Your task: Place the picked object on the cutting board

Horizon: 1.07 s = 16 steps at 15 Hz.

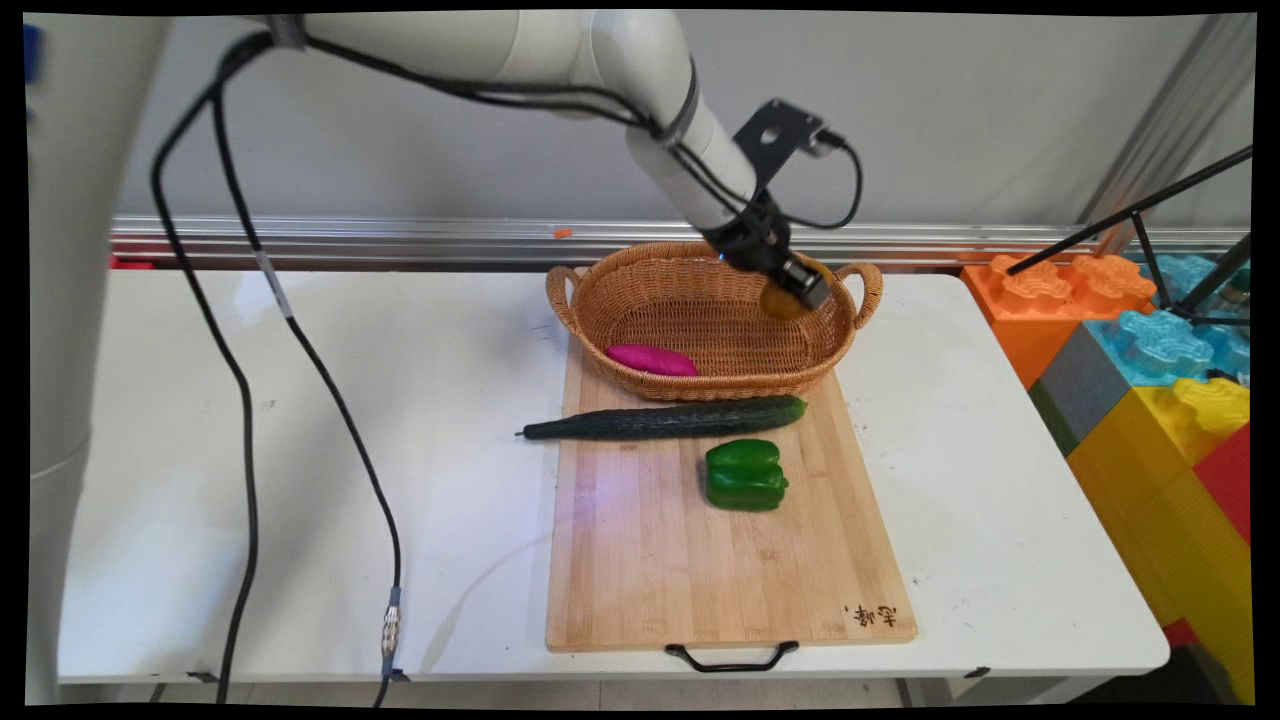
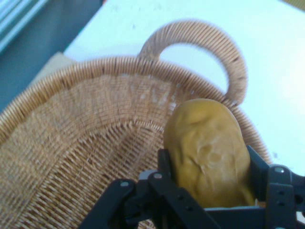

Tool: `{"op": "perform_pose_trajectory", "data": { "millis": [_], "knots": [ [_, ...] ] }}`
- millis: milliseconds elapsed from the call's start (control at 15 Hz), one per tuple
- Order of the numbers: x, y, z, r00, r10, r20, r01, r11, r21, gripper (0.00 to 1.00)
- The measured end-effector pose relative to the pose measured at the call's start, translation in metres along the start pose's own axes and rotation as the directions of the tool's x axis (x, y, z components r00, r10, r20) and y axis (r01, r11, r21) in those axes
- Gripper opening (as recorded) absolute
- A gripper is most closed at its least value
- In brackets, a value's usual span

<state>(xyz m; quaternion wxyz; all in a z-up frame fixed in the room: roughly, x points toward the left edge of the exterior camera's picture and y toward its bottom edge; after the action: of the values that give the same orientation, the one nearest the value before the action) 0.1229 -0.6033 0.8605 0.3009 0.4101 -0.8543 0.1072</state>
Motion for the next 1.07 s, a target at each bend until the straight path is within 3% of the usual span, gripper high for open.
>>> {"op": "perform_pose_trajectory", "data": {
  "millis": [267,533,667,933,1067],
  "knots": [
    [0.012,0.022,-0.041,0.999,0.049,-0.01,-0.049,0.999,0.017,0.0],
    [0.006,0.039,-0.078,0.996,0.087,0.02,-0.087,0.996,0.005,0.0],
    [-0.006,0.05,-0.098,0.992,0.111,0.056,-0.109,0.994,-0.029,0.0],
    [-0.055,0.066,-0.133,0.975,0.164,0.151,-0.144,0.98,-0.135,0.0],
    [-0.074,0.067,-0.139,0.965,0.19,0.18,-0.161,0.974,-0.161,0.0]
  ]
}}
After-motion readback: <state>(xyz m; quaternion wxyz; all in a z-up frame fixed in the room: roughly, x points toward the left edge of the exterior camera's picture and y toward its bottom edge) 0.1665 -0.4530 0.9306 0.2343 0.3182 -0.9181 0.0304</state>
